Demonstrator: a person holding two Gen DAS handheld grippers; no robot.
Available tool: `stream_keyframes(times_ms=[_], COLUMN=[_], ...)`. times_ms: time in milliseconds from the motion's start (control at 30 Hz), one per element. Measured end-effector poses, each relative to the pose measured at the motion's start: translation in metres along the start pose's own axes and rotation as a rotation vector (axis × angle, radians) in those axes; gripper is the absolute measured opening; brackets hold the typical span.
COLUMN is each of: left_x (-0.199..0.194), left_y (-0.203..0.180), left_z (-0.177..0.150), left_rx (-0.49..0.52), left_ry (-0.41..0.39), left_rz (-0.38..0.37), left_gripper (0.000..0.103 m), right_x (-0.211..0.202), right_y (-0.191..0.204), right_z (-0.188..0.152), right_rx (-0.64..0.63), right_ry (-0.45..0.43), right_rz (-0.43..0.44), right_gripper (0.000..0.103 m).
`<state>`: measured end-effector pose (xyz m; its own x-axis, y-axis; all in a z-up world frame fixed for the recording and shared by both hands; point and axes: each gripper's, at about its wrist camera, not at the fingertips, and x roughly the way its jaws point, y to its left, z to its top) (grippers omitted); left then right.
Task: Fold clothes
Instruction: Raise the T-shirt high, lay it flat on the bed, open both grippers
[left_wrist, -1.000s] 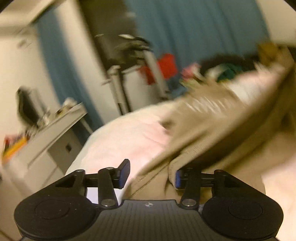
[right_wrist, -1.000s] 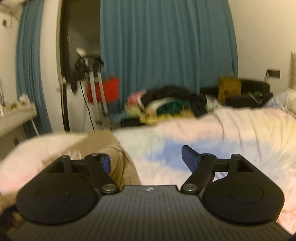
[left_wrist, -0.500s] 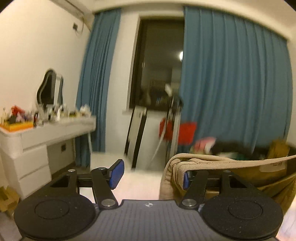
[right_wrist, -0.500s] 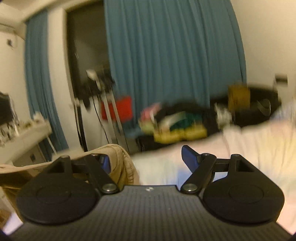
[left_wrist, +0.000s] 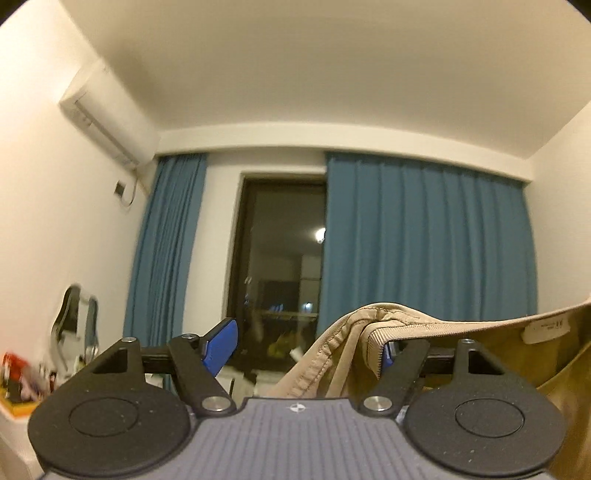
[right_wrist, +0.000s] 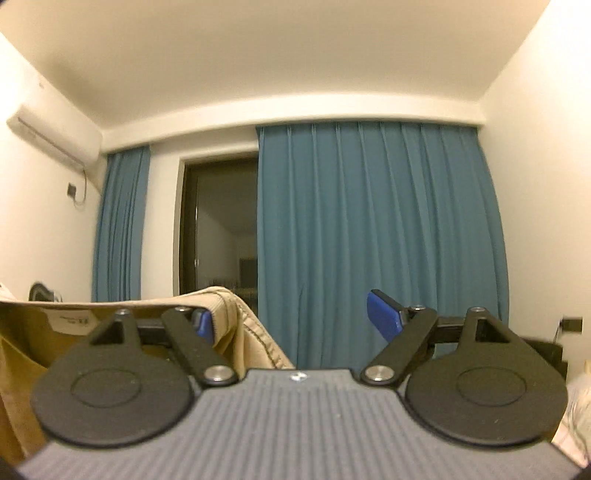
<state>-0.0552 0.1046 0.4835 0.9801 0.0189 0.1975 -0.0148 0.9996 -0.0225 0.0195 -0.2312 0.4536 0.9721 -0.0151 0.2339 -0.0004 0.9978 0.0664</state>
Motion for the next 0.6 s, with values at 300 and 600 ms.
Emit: stream_keyframes(times_ms=[300,600], left_x=[0.065,0.216], left_y=[0.005,0.009], left_z=[-0.039,-0.184], left_rx=[-0.091,-0.131], left_ry=[0.17,0.411], left_rz=[-0.084,-0.077], left_gripper=[0.079,0.08], right_x=[0.011,0.134], right_y=[-0.005,-0.011], right_z=[-0.019,-0.161], right_rx=[-0.015,-0.017], right_ry=[0.063,0.314], right_rz=[-0.008,-0.054], right_gripper=[0.085,0.085])
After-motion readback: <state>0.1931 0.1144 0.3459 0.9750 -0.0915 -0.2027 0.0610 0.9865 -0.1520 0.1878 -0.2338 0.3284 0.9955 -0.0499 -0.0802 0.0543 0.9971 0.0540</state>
